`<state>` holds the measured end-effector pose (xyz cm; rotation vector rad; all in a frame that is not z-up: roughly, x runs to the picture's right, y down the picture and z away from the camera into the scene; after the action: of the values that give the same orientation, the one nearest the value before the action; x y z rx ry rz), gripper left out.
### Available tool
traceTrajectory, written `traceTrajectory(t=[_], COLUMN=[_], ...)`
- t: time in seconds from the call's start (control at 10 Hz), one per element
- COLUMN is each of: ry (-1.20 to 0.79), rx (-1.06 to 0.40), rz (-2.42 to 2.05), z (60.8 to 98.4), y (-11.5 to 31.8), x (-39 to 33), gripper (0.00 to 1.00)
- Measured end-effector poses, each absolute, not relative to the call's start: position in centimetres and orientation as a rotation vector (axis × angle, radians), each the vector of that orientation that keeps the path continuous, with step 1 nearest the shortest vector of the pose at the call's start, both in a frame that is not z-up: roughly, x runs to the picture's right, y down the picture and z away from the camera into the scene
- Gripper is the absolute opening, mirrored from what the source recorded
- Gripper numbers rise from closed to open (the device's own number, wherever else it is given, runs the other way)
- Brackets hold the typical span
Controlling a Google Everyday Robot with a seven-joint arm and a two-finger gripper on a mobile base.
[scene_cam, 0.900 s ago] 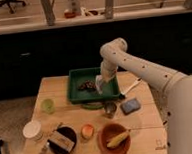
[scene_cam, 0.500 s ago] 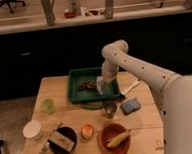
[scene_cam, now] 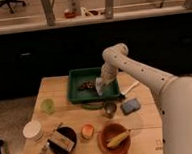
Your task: Place towel in tray
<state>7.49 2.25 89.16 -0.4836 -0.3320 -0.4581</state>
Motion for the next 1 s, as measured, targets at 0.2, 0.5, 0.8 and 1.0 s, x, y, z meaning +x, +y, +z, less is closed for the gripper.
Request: traceTrajectory(t=[0.2,0.5,0.8,1.0], ry=[-0.337,-0.34,-0.339,-0.34], rx=[-0.477,-0.479,-0.487,-0.497], rz=[-0.453,-0.45,-0.45,-0.457], z=[89.44,89.82,89.95,90.08], y=[2.42,2.64,2.77,2.85], x=[7.51,7.32,7.5,7.36], gripper=[0.07,0.38,0.66,0.8])
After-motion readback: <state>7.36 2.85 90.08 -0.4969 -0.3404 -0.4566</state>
